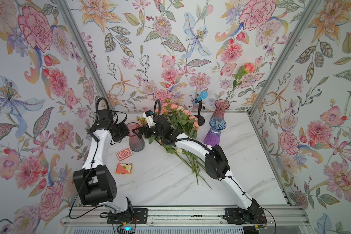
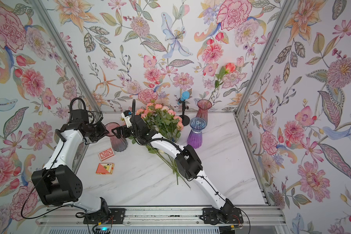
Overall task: Place the pink flowers into the vase
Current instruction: Place the vase at the center of the board.
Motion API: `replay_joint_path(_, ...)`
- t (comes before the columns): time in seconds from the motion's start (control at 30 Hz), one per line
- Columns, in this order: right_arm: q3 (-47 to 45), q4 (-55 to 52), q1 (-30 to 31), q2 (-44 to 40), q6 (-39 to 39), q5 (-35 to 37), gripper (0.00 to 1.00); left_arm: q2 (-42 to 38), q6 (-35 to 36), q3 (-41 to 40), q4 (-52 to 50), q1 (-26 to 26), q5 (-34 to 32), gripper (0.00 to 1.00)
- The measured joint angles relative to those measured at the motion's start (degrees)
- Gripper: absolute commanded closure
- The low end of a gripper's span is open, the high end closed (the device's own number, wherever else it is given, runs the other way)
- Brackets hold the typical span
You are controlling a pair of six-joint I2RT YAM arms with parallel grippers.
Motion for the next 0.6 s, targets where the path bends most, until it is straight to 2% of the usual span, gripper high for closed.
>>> replay_joint_path(0.13,0.0,-0.2,-0.2,-0.1,0.0,0.0,0.01,0.0,0.0,-0.1,0.1,0.0,0.0,0.99)
replay_joint_path(0.5,0.0,-0.4,-0.5,-0.1,0.0,-0.2,0.01,0.0,1.1,-0.1,0.8,0.0,0.0,0.78)
replay_joint_path(0.6,0.1,-0.3,-0.5,-0.1,0.0,-0.2,0.01,-0.2,1.8,0.0,2.9,0.0,0.0,0.77)
